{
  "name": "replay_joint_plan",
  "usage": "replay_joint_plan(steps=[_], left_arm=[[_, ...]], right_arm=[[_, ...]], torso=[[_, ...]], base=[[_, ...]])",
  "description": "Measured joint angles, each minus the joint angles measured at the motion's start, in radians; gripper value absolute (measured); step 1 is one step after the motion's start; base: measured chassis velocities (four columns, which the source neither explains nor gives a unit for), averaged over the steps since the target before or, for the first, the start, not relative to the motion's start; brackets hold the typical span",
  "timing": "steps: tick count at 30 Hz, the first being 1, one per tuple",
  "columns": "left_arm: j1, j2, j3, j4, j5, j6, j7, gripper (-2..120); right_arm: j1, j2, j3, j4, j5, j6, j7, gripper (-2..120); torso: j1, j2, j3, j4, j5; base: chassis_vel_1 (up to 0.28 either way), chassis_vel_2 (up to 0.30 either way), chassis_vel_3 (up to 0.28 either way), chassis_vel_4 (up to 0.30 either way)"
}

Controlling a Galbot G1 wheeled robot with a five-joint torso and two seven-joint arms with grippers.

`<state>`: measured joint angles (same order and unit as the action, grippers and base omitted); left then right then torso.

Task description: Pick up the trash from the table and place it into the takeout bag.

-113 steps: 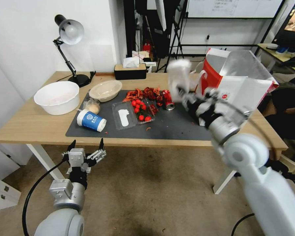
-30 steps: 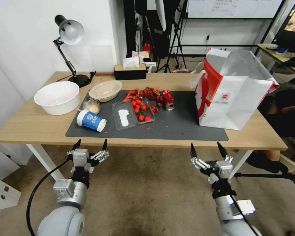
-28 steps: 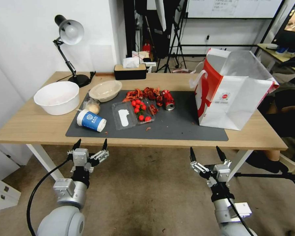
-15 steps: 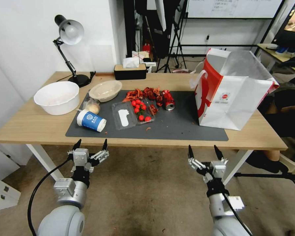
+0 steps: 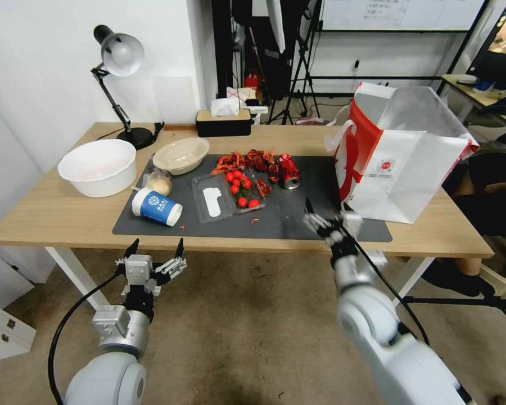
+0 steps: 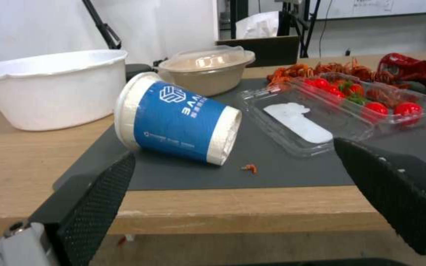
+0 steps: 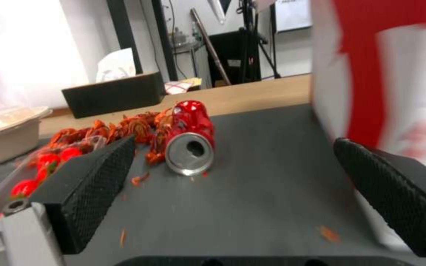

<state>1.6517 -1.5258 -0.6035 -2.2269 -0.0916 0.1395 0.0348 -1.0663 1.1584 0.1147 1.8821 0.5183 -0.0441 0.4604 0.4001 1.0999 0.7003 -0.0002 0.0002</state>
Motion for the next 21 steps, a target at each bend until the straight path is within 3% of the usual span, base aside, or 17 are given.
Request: replay_joint_plan(steps=[2,7,21], left_arm=[[0.002,-0.002,-0.002,0.003,0.005,0.000,0.000,100],[0.004,-0.004,-0.007,0.005,0.012,0.000,-0.001,100],[-0.003,-0.005,-0.010,0.025,0.013,-0.005,-0.003,100]], right_arm=[[0.120,0.002,-0.069,-0.087,0.045,-0.011,0.032,100],[0.257,0.013,-0.146,-0.188,0.112,-0.044,0.064,100],[0.412,0.044,-0.220,-0.364,0.209,-0.105,0.112,100]], torso=[[0.000,0.000,0.000,0.0005,-0.0005],[0.000,0.000,0.000,0.0002,-0.0002],[0.000,0.000,0.000,0.0001,-0.0002]], base=[[0.000,0.000,0.000,0.000],[0.000,0.000,0.000,0.000],[0.000,0.000,0.000,0.000]])
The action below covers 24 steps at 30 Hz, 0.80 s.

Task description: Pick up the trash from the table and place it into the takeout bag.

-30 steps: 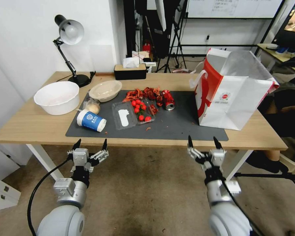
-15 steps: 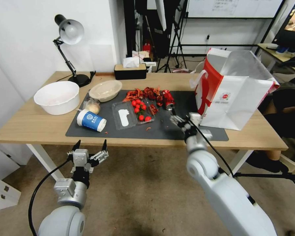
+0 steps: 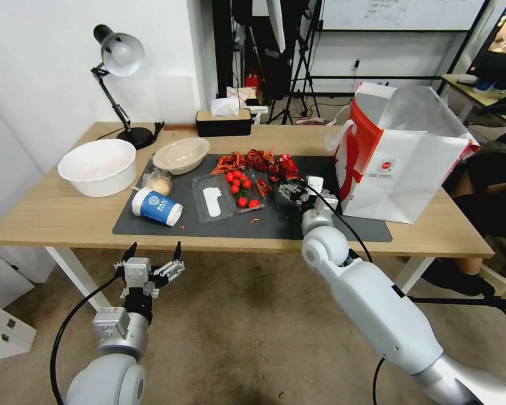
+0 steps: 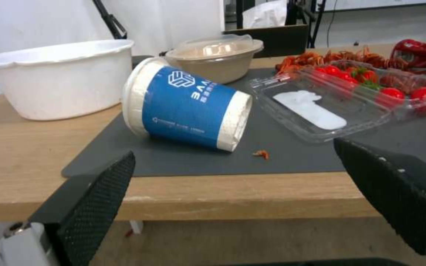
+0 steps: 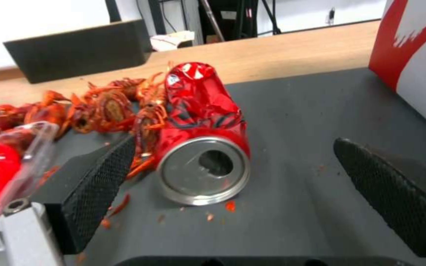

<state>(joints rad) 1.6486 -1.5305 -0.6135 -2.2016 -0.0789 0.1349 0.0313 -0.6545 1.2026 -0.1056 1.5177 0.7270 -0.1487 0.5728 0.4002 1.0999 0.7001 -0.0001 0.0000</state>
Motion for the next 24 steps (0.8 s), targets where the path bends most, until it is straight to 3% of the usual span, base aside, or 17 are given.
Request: replay_joint_plan(steps=[17,24], left_arm=[[-0.001,0.007,-0.007,0.003,-0.008,-0.012,-0.003,100],[0.000,0.005,-0.008,0.003,-0.008,-0.018,-0.003,100]], right_arm=[[0.112,0.045,-0.057,-0.129,0.047,-0.016,0.016,96],[0.115,0.056,-0.063,-0.140,0.050,-0.033,0.032,69]], torso=[[0.000,0.000,0.000,0.0001,0.0000],[0.000,0.000,0.000,0.0001,0.0000]], base=[[0.000,0.000,0.000,0.000],[0.000,0.000,0.000,0.000]])
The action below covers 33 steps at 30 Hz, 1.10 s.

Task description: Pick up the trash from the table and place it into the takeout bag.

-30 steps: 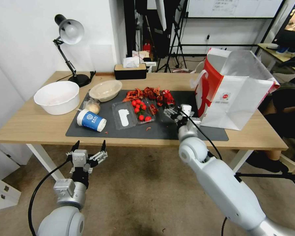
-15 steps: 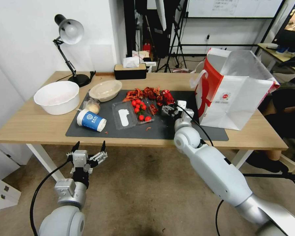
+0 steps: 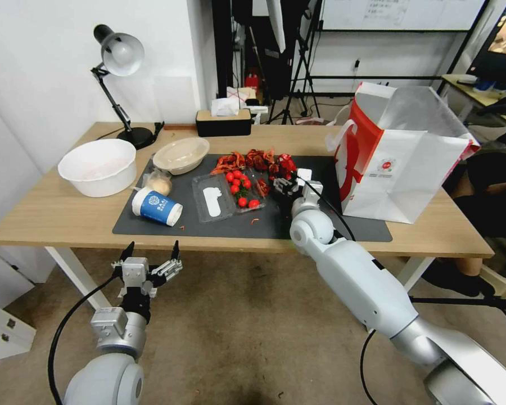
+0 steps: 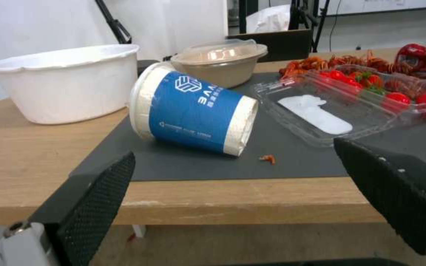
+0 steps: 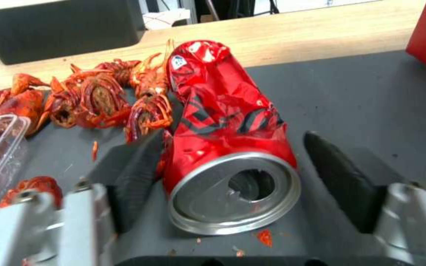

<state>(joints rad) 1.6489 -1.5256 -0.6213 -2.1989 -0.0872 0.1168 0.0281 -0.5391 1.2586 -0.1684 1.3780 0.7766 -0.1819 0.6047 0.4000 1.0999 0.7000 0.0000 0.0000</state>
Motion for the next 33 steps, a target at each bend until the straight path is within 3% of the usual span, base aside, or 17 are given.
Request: replay_joint_plan(steps=[6,16,27,33], left_arm=[[0.003,-0.003,0.000,0.000,0.000,-0.004,0.000,100],[0.009,-0.004,0.000,-0.002,0.004,-0.007,-0.001,100],[0.014,-0.009,0.008,-0.006,0.013,-0.010,-0.001,100],[0.018,-0.012,0.013,-0.013,0.026,-0.011,0.000,100]], right_arm=[[-0.006,0.000,0.000,0.005,0.000,-0.003,0.007,51],[-0.026,-0.017,0.046,0.111,0.014,0.018,-0.008,51],[-0.037,-0.116,0.161,0.324,0.064,0.223,-0.334,51],[-0.034,-0.154,0.308,0.391,0.055,0.214,-0.332,51]], torso=[[0.000,0.000,0.000,0.0000,0.0000],[0.000,0.000,0.000,-0.0001,0.0001],[0.000,0.000,0.000,0.0000,0.0001],[0.000,0.000,0.000,0.0000,0.0002]], base=[[0.000,0.000,0.000,0.000],[0.000,0.000,0.000,0.000],[0.000,0.000,0.000,0.000],[0.000,0.000,0.000,0.000]])
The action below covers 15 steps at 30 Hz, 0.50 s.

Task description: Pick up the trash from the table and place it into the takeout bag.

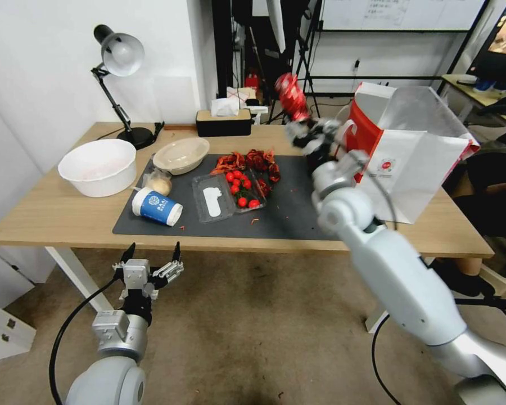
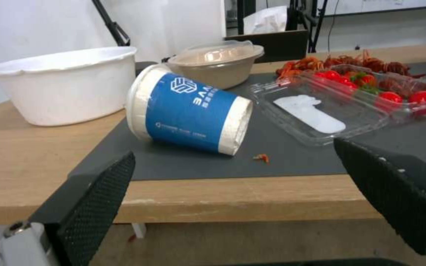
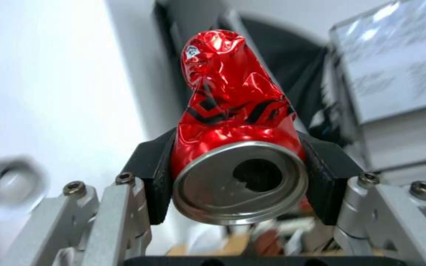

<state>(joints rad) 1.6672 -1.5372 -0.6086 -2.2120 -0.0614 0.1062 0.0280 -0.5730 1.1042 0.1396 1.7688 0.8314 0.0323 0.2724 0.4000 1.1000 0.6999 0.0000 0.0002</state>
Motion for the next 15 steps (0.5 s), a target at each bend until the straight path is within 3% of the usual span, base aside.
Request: replay_joint_plan(steps=[4,7,12,15], left_arm=[[0.004,-0.001,0.000,-0.006,0.005,-0.001,0.000,100],[0.008,-0.004,0.004,-0.010,0.012,-0.004,0.001,100],[0.011,-0.012,0.014,-0.013,0.024,-0.007,0.002,100],[0.012,-0.013,0.016,-0.016,0.025,-0.008,0.003,100]], right_arm=[[0.014,-0.050,0.092,0.031,-0.026,-0.042,0.070,51],[0.020,-0.099,0.155,0.062,-0.029,-0.166,0.204,51],[0.011,-0.137,0.187,0.083,-0.024,-0.331,0.362,51],[0.004,-0.138,0.192,0.085,-0.020,-0.368,0.397,51]], torso=[[0.000,0.000,0.000,-0.0002,0.0002],[0.000,0.000,0.000,-0.0002,-0.0001],[0.000,0.000,0.000,0.0000,0.0000],[0.000,0.000,0.000,-0.0001,0.0000]], base=[[0.000,0.000,0.000,0.000],[0.000,0.000,0.000,0.000],[0.000,0.000,0.000,0.000],[0.000,0.000,0.000,0.000]])
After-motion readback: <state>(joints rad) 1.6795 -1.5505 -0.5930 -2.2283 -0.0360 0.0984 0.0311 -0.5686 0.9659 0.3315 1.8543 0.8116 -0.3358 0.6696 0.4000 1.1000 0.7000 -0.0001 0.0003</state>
